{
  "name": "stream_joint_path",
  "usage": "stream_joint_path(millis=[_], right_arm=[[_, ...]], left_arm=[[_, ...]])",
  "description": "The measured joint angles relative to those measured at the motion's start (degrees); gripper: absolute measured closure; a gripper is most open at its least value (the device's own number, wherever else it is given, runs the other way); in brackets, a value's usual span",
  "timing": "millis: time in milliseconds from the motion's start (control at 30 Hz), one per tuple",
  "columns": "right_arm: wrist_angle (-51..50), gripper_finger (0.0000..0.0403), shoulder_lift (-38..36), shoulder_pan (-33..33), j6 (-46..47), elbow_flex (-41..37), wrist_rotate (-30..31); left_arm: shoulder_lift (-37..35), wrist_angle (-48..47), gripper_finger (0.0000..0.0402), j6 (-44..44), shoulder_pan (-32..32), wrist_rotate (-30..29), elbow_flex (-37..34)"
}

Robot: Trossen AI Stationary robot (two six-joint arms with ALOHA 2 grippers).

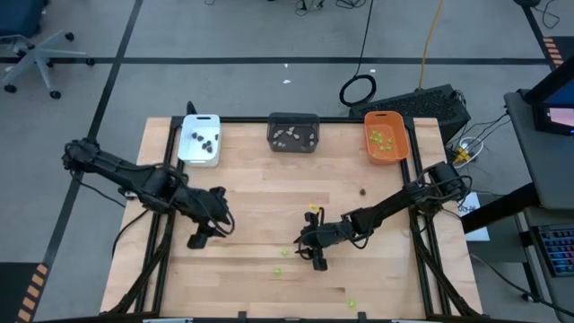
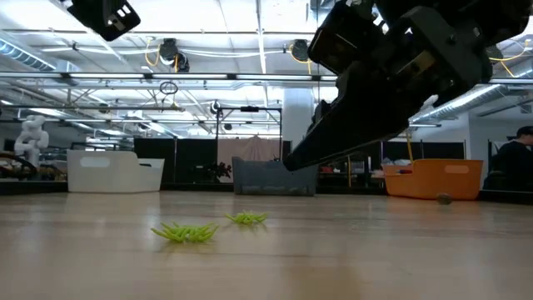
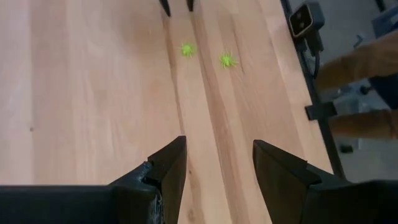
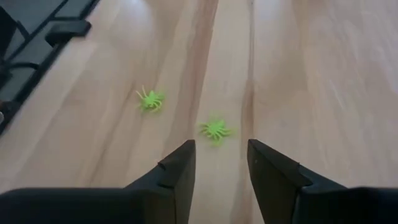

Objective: Sort Halloween decoration
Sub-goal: Put the green toy spider into the orange bin

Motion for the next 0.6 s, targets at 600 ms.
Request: stream_joint_path(millis=[600], right_arm=[[0.1, 0.0273, 15.7, 0.0, 0.8, 14.3, -0.1]], left_arm=[[8.4, 12.1, 0.0219, -0.3, -0.3, -0.4, 0.0]])
